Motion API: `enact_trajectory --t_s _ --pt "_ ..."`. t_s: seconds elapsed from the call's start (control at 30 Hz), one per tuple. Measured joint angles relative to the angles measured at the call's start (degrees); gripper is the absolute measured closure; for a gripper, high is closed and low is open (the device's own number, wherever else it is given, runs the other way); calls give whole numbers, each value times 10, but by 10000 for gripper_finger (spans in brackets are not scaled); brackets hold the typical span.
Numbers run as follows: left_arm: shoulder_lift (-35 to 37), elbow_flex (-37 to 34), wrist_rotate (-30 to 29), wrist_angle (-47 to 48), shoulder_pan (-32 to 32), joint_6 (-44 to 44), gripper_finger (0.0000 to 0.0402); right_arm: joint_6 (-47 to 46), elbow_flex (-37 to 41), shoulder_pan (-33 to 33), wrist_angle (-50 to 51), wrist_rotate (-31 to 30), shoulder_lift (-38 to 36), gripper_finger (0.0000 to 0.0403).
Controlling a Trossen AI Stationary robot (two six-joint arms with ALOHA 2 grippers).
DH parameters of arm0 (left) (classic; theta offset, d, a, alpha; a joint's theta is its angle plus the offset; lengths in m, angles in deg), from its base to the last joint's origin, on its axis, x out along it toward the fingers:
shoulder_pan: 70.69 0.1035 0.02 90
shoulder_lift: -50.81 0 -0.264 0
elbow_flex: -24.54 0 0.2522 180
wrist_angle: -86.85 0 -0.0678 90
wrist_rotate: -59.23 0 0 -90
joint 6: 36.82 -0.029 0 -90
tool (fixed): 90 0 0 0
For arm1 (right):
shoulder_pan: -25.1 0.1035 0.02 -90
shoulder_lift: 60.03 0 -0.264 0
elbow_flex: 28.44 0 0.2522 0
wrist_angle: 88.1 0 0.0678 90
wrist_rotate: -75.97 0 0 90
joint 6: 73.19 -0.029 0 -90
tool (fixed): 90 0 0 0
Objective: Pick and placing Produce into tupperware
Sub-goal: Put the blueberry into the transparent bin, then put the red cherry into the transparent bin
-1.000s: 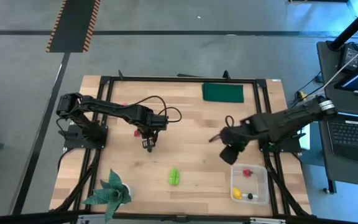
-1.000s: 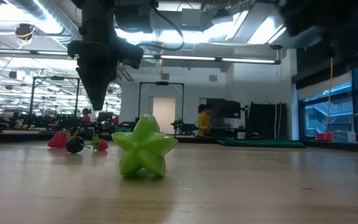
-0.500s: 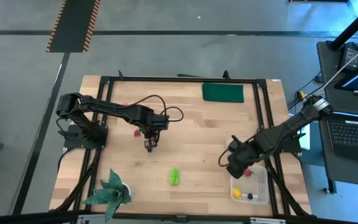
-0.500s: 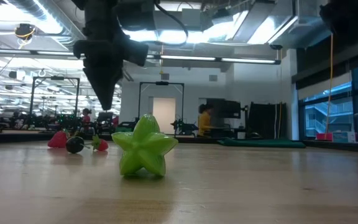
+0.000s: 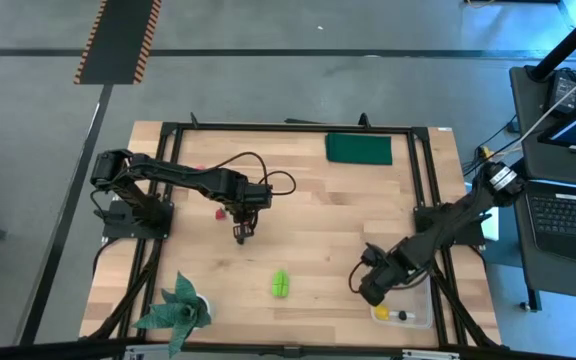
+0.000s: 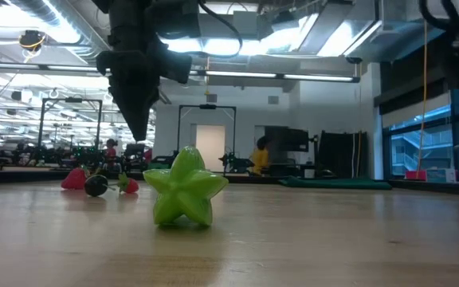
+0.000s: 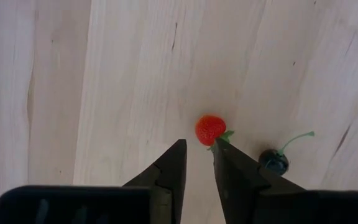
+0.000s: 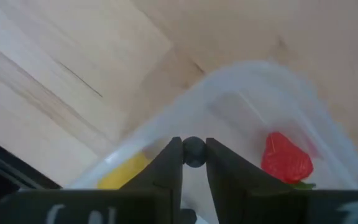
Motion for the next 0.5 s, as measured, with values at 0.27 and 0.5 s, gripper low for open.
enact_trajectory --t_s 0.27,0.5 --pt "0 0 0 0 0 0 341 -2 7 33 11 -2 -1 312" --pt "0 0 0 0 0 0 355 0 7 37 12 -2 -1 274"
